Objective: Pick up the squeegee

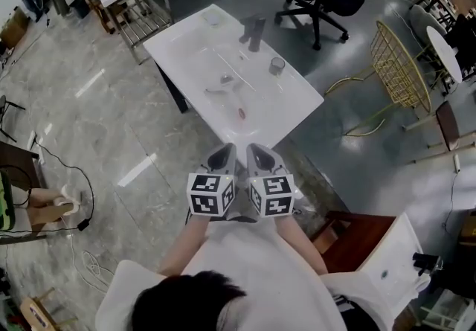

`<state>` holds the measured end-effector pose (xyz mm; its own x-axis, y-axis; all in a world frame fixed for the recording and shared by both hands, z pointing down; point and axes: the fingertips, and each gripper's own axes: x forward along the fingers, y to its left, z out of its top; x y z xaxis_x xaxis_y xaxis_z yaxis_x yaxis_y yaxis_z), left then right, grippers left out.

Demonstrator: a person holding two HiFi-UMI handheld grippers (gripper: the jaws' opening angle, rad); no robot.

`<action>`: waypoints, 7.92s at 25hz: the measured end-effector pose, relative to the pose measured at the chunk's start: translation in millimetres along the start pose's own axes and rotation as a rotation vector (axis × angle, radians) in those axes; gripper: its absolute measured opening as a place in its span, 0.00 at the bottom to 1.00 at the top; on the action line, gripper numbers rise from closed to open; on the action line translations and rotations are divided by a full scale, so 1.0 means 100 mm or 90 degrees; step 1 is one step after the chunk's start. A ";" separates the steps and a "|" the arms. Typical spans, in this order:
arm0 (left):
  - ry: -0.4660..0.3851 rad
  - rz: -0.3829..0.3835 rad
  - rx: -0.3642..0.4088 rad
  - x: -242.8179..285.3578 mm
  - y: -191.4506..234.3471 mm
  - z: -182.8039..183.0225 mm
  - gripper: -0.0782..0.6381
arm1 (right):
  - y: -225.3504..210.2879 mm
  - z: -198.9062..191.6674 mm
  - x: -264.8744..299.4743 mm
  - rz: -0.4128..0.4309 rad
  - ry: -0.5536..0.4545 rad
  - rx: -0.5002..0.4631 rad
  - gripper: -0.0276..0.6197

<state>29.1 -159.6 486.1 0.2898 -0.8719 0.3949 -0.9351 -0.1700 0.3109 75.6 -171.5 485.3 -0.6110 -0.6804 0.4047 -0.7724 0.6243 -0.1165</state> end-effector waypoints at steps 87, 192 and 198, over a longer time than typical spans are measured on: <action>0.179 -0.068 0.036 2.47 2.27 0.85 0.15 | -0.90 -0.91 3.49 0.011 0.431 -0.049 0.31; -0.055 -0.145 0.081 1.50 1.02 1.68 0.15 | -1.03 1.51 1.39 -0.284 -0.075 -0.063 0.20; -0.063 -0.145 0.088 1.46 0.99 1.70 0.15 | -0.96 1.57 1.34 -0.286 -0.091 -0.060 0.20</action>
<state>-56.1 -381.8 427.8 0.4803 -0.8438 0.2394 -0.8693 -0.4215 0.2584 41.1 -382.9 408.3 -0.2436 -0.9325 0.2666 -0.9503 0.2843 0.1264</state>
